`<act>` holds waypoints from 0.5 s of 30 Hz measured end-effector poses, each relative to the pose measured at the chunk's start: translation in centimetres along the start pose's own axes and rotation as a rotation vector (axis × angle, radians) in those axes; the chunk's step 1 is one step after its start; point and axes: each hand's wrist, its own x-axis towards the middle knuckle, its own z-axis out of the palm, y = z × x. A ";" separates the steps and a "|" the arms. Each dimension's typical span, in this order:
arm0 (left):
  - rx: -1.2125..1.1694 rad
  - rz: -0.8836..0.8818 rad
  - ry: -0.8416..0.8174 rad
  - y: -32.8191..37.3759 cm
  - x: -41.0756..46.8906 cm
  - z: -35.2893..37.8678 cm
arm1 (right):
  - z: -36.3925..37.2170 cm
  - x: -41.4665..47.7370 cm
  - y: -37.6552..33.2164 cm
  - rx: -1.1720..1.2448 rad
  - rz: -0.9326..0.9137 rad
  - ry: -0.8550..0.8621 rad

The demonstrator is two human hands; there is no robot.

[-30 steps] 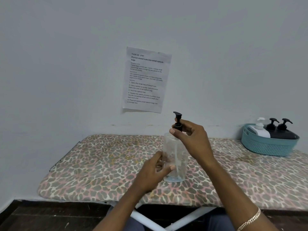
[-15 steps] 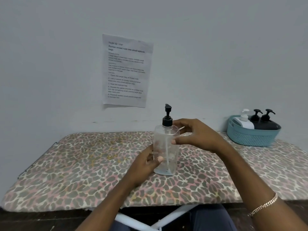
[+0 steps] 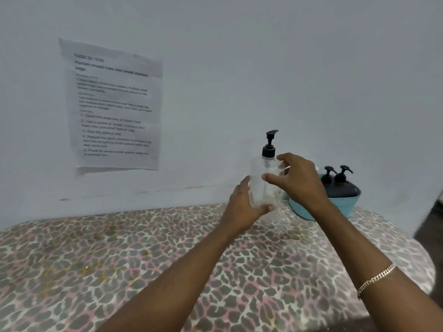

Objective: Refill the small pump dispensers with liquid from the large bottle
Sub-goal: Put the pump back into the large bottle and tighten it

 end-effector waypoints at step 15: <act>0.020 -0.074 -0.130 -2.8 9.0 8.0 | 1.8 5.0 8.5 -0.120 0.127 0.044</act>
